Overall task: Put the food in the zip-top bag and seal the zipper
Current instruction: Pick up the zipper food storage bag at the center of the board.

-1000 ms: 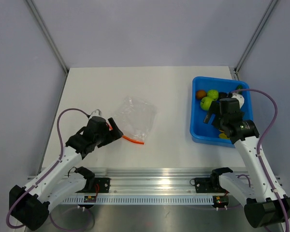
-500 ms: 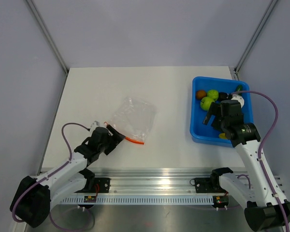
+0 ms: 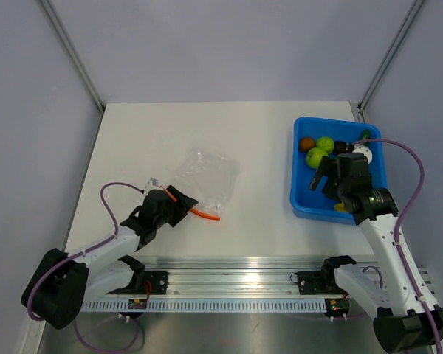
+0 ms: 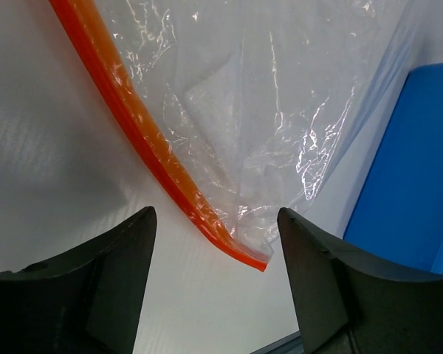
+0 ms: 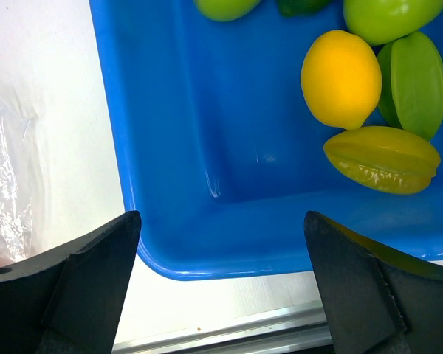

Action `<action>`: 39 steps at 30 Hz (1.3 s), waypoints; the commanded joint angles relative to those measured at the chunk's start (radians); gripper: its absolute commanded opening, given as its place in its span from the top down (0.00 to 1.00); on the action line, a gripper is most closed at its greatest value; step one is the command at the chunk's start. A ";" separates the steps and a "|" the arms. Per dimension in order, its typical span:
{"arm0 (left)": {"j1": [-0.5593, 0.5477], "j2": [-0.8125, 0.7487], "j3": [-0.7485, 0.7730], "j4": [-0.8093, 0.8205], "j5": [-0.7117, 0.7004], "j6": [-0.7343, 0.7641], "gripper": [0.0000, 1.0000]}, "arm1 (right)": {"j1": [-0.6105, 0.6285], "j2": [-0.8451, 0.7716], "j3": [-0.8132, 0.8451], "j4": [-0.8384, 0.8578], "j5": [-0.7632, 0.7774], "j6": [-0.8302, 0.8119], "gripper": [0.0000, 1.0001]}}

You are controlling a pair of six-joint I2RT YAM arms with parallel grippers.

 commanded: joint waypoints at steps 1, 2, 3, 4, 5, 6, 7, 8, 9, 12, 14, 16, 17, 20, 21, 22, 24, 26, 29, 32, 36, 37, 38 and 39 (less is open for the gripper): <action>0.003 0.019 0.020 0.108 0.022 0.009 0.32 | -0.003 -0.007 0.005 0.012 -0.019 0.014 0.01; 0.003 0.020 0.022 0.110 0.024 0.010 0.32 | -0.003 -0.009 0.003 0.012 -0.022 0.014 0.01; 0.003 0.025 0.025 0.111 0.027 0.010 0.34 | -0.003 -0.007 0.005 0.011 -0.023 0.016 0.01; 0.003 0.026 0.027 0.114 0.030 0.010 0.35 | -0.003 -0.006 0.005 0.011 -0.022 0.017 0.00; 0.003 0.028 0.027 0.122 0.033 0.010 0.35 | -0.003 -0.006 0.006 0.009 -0.022 0.019 0.01; 0.003 0.031 0.027 0.126 0.034 0.012 0.35 | -0.003 -0.004 0.006 0.009 -0.022 0.019 0.00; 0.003 0.031 0.028 0.133 0.031 0.012 0.36 | -0.003 -0.003 0.006 0.008 -0.023 0.020 0.00; 0.003 0.040 0.031 0.136 0.030 0.012 0.37 | -0.003 -0.001 0.005 0.006 -0.023 0.022 0.01; 0.003 0.046 0.034 0.136 0.028 0.020 0.37 | -0.003 0.000 0.005 0.003 -0.023 0.022 0.01; 0.003 0.069 0.059 0.134 0.024 0.032 0.38 | -0.001 0.000 0.006 0.000 -0.031 0.025 0.01; 0.003 0.080 0.077 0.134 0.018 0.040 0.41 | -0.003 -0.001 0.005 0.002 -0.049 0.022 0.01; 0.003 0.101 0.092 0.133 0.013 0.056 0.41 | -0.003 0.000 0.003 0.006 -0.084 0.010 0.01; 0.001 0.111 0.106 0.130 0.011 0.070 0.42 | -0.003 0.002 0.005 0.005 -0.092 0.007 0.01; 0.003 0.137 0.134 0.114 -0.007 0.093 0.44 | -0.001 -0.012 0.000 0.019 -0.124 -0.009 0.00; 0.003 0.141 0.137 0.113 -0.010 0.098 0.45 | 0.000 -0.018 -0.003 0.023 -0.137 -0.012 0.01; 0.003 0.151 0.140 0.110 -0.018 0.102 0.45 | 0.000 -0.021 -0.005 0.028 -0.143 -0.019 0.01; 0.004 0.170 0.152 0.114 -0.022 0.107 0.45 | 0.002 -0.024 -0.006 0.034 -0.160 -0.024 0.02; 0.004 0.192 0.163 0.126 -0.019 0.107 0.43 | 0.008 -0.020 -0.005 0.035 -0.164 -0.029 0.02; 0.006 0.247 0.180 0.153 -0.018 0.098 0.36 | 0.011 -0.018 -0.005 0.037 -0.169 -0.030 0.02; 0.006 0.305 0.195 0.195 0.002 0.081 0.35 | 0.013 -0.021 -0.002 0.034 -0.169 -0.029 0.02; 0.004 0.338 0.182 0.272 0.001 0.043 0.40 | 0.013 -0.030 -0.006 0.031 -0.166 -0.023 0.02; 0.006 0.339 0.172 0.284 0.001 0.037 0.41 | 0.013 -0.033 -0.008 0.026 -0.167 -0.021 0.02; 0.006 0.338 0.171 0.291 0.001 0.030 0.43 | 0.013 -0.034 -0.012 0.025 -0.167 -0.021 0.02; 0.006 0.335 0.171 0.292 0.001 0.030 0.44 | 0.013 -0.037 -0.015 0.023 -0.167 -0.018 0.02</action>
